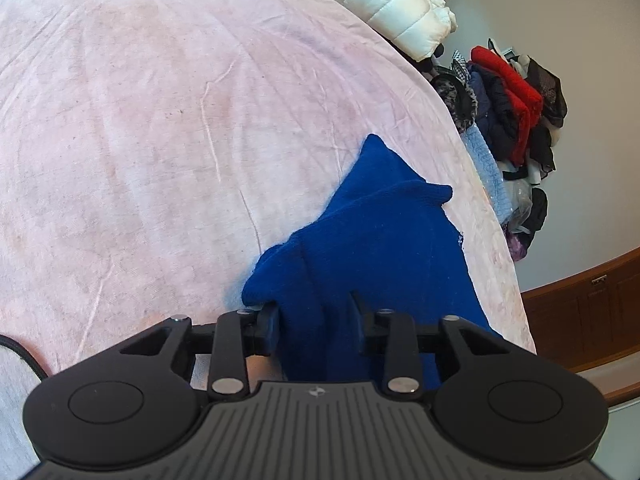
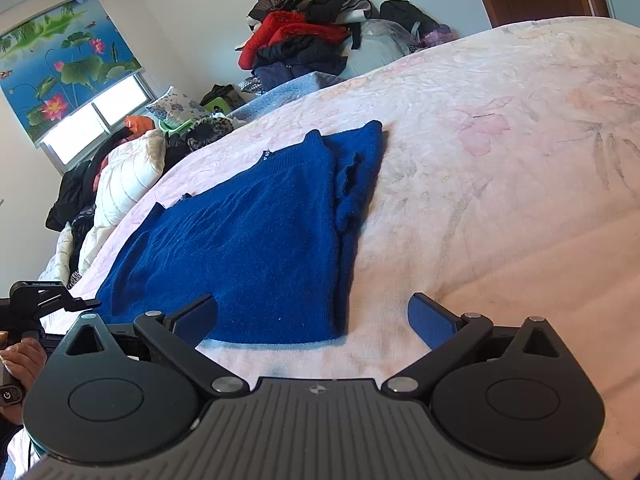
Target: Fold small clothes
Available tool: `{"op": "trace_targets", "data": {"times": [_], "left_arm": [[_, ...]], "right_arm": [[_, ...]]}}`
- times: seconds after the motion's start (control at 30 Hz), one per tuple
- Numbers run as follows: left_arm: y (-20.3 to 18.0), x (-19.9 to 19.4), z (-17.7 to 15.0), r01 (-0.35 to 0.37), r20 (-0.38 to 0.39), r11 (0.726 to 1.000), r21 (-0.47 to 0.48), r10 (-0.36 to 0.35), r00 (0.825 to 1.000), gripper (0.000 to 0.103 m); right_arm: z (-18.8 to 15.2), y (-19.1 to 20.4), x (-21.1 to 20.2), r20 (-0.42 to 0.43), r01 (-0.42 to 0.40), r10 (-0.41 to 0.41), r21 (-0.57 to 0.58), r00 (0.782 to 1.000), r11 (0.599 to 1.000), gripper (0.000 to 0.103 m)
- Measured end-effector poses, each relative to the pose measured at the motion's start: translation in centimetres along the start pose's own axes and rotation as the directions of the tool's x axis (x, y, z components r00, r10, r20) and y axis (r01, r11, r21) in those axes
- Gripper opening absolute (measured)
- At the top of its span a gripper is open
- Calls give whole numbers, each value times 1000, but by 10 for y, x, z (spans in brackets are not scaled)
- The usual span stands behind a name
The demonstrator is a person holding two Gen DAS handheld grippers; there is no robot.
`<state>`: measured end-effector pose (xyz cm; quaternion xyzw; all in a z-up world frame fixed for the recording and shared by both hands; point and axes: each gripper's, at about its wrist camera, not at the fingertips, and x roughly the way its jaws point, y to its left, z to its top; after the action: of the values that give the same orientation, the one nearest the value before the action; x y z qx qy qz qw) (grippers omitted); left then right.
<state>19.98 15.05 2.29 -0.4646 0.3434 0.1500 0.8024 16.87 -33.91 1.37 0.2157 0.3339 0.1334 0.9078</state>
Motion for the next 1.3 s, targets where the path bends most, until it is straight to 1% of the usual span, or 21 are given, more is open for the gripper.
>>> {"op": "trace_targets", "data": {"times": [0.03, 0.07, 0.1, 0.13, 0.27, 0.43, 0.53, 0.6, 0.7, 0.77, 0.8, 0.87, 0.97, 1.03, 1.07, 1.1, 1.13, 1.17, 1.2, 1.23, 1.3], "left_arm": [[-1, 0, 0, -7, 2, 1000, 8, 7, 1000, 32], [-3, 0, -1, -24, 6, 999, 23, 24, 1000, 26], [-6, 0, -2, -44, 9, 998, 44, 44, 999, 14], [-10, 0, -2, -59, 11, 996, 70, 58, 998, 11], [-32, -6, -11, -97, 66, 975, 198, 86, 994, 9], [-74, -21, -36, -122, 182, 912, 391, 53, 982, 8], [-100, -28, -66, -101, 205, 845, 525, -11, 979, 8], [-118, -29, -101, -77, 200, 764, 641, -69, 977, 7], [-133, -26, -154, -43, 164, 619, 784, -140, 977, 6], [-134, -22, -179, -29, 134, 548, 836, -152, 979, 6], [-133, -19, -188, -39, 134, 523, 851, -144, 980, 6], [-129, -21, -192, -61, 147, 510, 858, -129, 981, 6], [-120, -34, -179, -116, 213, 521, 846, -131, 968, 8], [-111, -43, -161, -131, 240, 571, 811, -120, 963, 15], [-105, -46, -151, -133, 248, 607, 783, -109, 963, 28], [-97, -49, -141, -139, 259, 654, 744, -91, 962, 51], [-89, -52, -129, -135, 260, 709, 693, -71, 963, 66], [-78, -55, -117, -117, 252, 773, 624, -57, 966, 89], [-64, -58, -105, -85, 246, 842, 533, -58, 968, 91], [-51, -59, -94, -57, 239, 895, 443, -56, 970, 91], [-27, -58, -73, -12, 206, 964, 265, -44, 978, 90]], "right_arm": [[-1, 0, 0, 2, -3, 3, -2, 1000, 1000, 101], [-1, -1, -1, 6, -7, 7, -2, 1000, 1000, 101], [-2, -2, -1, 11, -11, 11, 0, 1000, 1000, 101], [-3, -2, -1, 15, -15, 15, 4, 1000, 1000, 101], [-4, -6, -3, 28, -34, 33, 18, 999, 999, 101], [3, -10, -5, 15, -40, 39, 79, 999, 996, 97], [23, -15, -8, 24, -74, 71, 184, 997, 980, 96], [44, -11, -6, 45, -144, 137, 205, 990, 968, 97], [79, 6, 12, 28, -242, 242, 221, 970, 945, 99], [98, 24, 32, -9, -291, 300, 219, 954, 931, 100], [104, 33, 44, -36, -310, 324, 217, 945, 926, 100], [110, 54, 70, -114, -314, 342, 209, 933, 926, 100], [109, 85, 94, -197, -323, 357, 186, 913, 928, 100], [103, 103, 101, -217, -360, 389, 159, 895, 919, 100], [100, 112, 104, -230, -373, 397, 143, 888, 917, 100], [97, 120, 107, -244, -380, 401, 131, 883, 916, 100], [94, 126, 111, -258, -384, 404, 124, 878, 915, 100], [92, 132, 114, -276, -390, 408, 121, 870, 913, 100], [90, 137, 118, -291, -394, 411, 120, 864, 911, 100], [88, 142, 120, -302, -397, 414, 118, 859, 910, 100], [85, 150, 122, -311, -408, 423, 116, 851, 906, 100]]}}
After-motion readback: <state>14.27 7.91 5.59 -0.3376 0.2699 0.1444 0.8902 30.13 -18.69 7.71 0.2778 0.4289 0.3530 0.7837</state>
